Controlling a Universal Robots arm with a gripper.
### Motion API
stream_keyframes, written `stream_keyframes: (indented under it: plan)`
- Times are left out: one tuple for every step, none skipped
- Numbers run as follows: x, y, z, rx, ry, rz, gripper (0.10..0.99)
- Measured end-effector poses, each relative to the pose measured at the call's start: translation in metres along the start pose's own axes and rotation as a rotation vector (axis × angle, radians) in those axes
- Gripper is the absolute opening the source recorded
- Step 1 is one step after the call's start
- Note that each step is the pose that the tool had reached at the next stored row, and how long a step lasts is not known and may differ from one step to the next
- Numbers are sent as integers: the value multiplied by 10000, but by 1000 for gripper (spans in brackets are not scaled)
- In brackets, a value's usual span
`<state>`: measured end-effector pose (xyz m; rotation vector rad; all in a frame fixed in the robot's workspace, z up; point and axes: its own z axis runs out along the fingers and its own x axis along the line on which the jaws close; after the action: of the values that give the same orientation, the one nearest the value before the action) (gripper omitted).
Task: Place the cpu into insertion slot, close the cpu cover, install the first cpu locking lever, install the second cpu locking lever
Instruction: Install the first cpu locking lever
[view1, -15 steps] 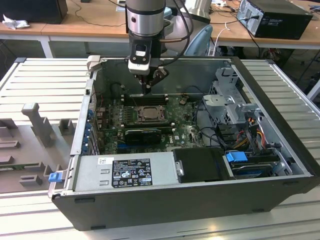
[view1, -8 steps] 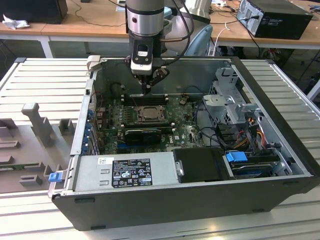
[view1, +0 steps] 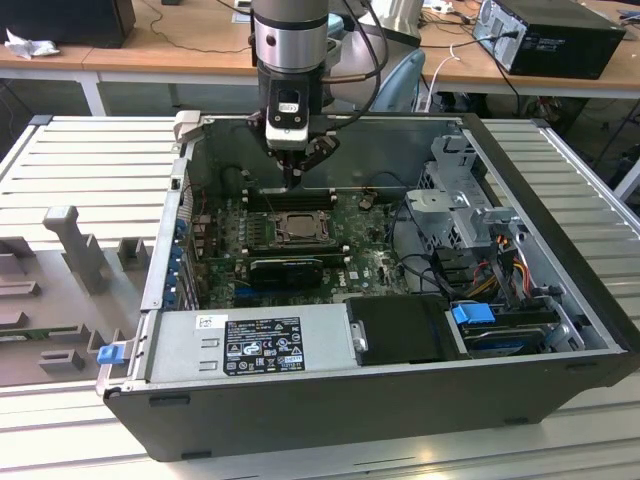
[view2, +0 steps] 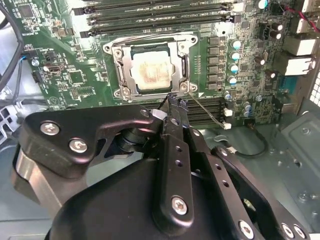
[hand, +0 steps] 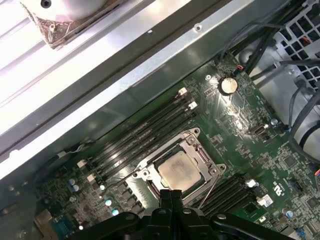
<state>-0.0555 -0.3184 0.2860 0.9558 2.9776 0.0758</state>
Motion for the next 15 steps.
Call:
stream_keyframes:
  plan:
    - [0,0,0,0,5,-98,106]
    - [0,0,0,-1,8,-160,106]
    - [0,0,0,0,13,-256,106]
    - [0,0,0,0,22,-430,106]
    - [0,0,0,1,29,-589,106]
    - [0,0,0,1,36,-717,106]
    - [0,0,0,1,44,-880,106]
    - [0,0,0,2,54,-1081,106]
    - [0,0,0,2,61,-1215,106]
    - [0,0,0,3,70,-1404,106]
    - [0,0,0,6,84,-1708,106]
    - [0,0,0,7,95,-1909,106]
    - [0,-1,0,7,104,-2094,106]
    - [0,0,2,7,116,-2345,106]
    - [0,0,2,8,125,-2529,106]
